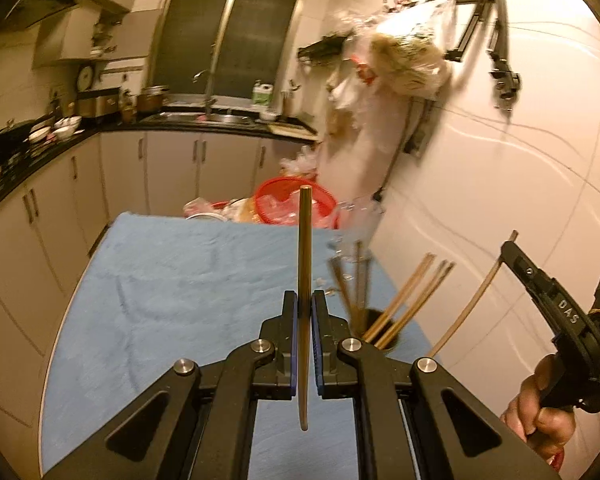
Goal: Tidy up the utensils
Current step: 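Lift both held chopsticks and carry them over the black cup, then lower both held chopsticks into the black cup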
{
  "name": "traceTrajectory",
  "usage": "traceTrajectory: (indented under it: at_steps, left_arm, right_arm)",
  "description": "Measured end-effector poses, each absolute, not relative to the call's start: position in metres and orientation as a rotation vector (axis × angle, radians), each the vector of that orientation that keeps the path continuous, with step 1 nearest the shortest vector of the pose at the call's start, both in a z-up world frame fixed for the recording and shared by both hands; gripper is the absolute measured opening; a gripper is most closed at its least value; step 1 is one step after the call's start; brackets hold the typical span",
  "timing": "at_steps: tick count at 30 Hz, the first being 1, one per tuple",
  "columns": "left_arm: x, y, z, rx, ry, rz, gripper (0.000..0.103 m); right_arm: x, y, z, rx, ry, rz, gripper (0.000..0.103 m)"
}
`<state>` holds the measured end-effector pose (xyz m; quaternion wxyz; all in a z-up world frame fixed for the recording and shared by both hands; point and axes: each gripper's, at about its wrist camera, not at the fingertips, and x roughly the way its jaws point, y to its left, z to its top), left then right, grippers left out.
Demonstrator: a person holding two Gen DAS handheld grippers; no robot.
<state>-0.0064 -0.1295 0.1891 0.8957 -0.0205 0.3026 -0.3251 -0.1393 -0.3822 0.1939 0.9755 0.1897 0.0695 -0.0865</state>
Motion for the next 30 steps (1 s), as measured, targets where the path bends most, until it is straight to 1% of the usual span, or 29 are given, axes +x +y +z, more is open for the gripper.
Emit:
traceTrajectory:
  at_steps: [9, 15, 22, 30]
  left_arm:
    - [-0.012, -0.182, 0.224, -0.026, 0.559, -0.746, 0.007]
    - [-0.001, -0.218, 0.230, -0.023, 0.526, -0.750, 0.007]
    - [0.016, -0.246, 0.204, -0.036, 0.526, -0.752, 0.007]
    - [0.031, -0.258, 0.158, -0.010, 0.598, -0.730, 0.007]
  right_arm:
    - [-0.148, -0.416, 0.217, 0.397, 0.063, -0.246, 0.007]
    - [-0.140, -0.437, 0.220, 0.439, 0.014, -0.315, 0.007]
    - [-0.117, -0.451, 0.204, 0.451, -0.002, -0.369, 0.008]
    - [-0.086, -0.450, 0.165, 0.438, 0.106, -0.378, 0.008]
